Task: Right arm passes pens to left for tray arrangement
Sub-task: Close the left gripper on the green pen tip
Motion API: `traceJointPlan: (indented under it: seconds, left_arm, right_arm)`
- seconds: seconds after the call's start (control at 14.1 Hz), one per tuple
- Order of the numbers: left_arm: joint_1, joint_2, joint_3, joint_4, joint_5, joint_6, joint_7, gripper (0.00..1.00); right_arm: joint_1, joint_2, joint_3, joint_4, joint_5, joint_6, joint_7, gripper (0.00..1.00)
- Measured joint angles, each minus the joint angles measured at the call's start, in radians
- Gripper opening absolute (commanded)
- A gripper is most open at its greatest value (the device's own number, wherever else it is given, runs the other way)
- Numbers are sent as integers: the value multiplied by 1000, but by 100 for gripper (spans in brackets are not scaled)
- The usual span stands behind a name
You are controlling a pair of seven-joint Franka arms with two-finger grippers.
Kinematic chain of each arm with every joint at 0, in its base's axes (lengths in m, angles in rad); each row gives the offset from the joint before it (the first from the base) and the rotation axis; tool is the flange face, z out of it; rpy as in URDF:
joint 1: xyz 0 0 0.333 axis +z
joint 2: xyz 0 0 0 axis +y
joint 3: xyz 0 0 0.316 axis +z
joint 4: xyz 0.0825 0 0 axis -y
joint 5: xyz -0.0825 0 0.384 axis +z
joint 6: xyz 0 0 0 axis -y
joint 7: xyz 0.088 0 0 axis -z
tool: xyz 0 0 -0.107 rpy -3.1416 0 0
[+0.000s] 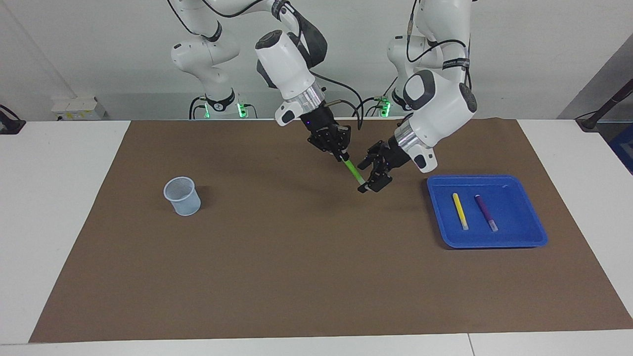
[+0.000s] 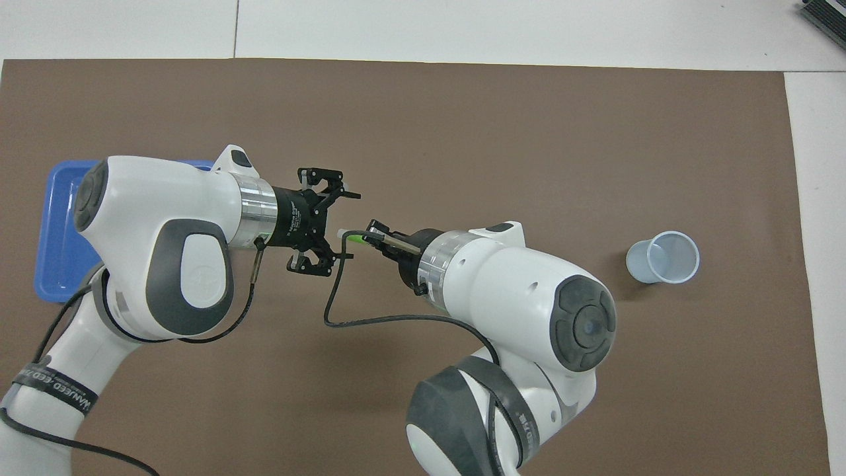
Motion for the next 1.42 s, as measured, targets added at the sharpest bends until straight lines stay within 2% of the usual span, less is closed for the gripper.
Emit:
traceJointPlan:
  seconds: [0.14, 0.43, 0.57, 0.78, 0.92, 1.06, 1.13, 1.42]
  left_arm:
    - [-11, -4, 0, -9, -2, 5, -3, 74]
    - [-10, -14, 8, -5, -3, -38, -3, 64]
    - [-9, -20, 14, -2, -3, -60, -3, 37]
    - [-9, -24, 15, -2, -3, -65, -2, 35]
    - [-9, -24, 15, -2, -3, -66, -1, 26]
    - [-9, -24, 15, -2, -3, -66, -1, 3]
    - [-9, -24, 15, -2, -3, -67, -1, 0]
    - [-9, -24, 16, -2, -3, -68, -1, 0]
  right_arm:
    - [0, 0, -1, 0, 0, 0, 0, 0]
    - [-1, 0, -3, 0, 0, 0, 0, 0]
    - [-1, 0, -3, 0, 0, 0, 0, 0]
    - [-1, 0, -3, 0, 0, 0, 0, 0]
    - [-1, 1, -3, 0, 0, 0, 0, 0]
    - [-1, 1, -3, 0, 0, 0, 0, 0]
    - [-1, 1, -3, 0, 0, 0, 0, 0]
    - [-1, 1, -3, -1, 0, 0, 0, 0]
